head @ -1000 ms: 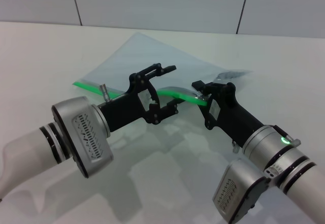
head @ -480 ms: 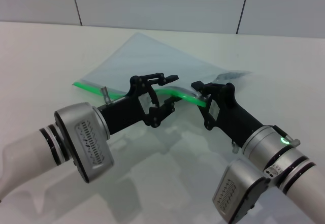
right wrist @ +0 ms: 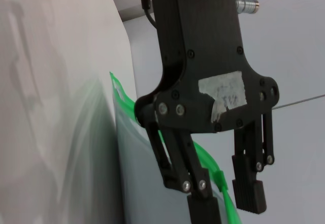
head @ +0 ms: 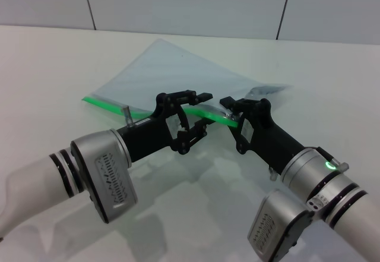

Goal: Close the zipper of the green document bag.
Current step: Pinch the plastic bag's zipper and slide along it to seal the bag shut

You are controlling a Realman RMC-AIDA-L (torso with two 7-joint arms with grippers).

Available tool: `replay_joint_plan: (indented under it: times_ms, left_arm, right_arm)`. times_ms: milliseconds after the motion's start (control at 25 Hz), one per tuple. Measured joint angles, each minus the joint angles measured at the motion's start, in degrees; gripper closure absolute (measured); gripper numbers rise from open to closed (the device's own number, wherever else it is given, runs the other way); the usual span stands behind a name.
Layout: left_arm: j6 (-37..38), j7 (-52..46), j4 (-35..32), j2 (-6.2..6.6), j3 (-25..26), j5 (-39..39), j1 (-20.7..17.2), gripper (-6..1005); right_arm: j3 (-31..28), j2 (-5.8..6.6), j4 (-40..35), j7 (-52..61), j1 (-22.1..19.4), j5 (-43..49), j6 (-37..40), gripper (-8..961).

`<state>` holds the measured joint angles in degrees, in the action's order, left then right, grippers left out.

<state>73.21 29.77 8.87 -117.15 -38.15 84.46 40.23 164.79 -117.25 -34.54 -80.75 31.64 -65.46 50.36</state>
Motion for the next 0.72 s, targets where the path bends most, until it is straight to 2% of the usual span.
replay_joint_plan:
  times_ms: [160,600,680,720]
  left_arm:
    - [0.0,0.02,0.01,0.0,0.0,0.0,0.0,598]
    - [0.01,1.31,0.8,0.0,0.0,0.0,-0.1,707]
    - [0.01,1.53,0.81,0.0,0.0,0.0,-0.13,826]
    - [0.0,1.55,0.8,0.0,0.0,0.0,-0.16,832]
  right_arm:
    - [0.0,0.0,0.0,-0.02,-0.02,0.03,0.0,907]
    - [0.0,0.0,0.08,-0.03,-0.09,-0.19,0.0,907]
    - [0.0,0.0,0.08,-0.03,-0.09,-0.16,0.0,907]
    - [0.0,0.0,0.07,-0.03,-0.09,-0.14,0.0,907]
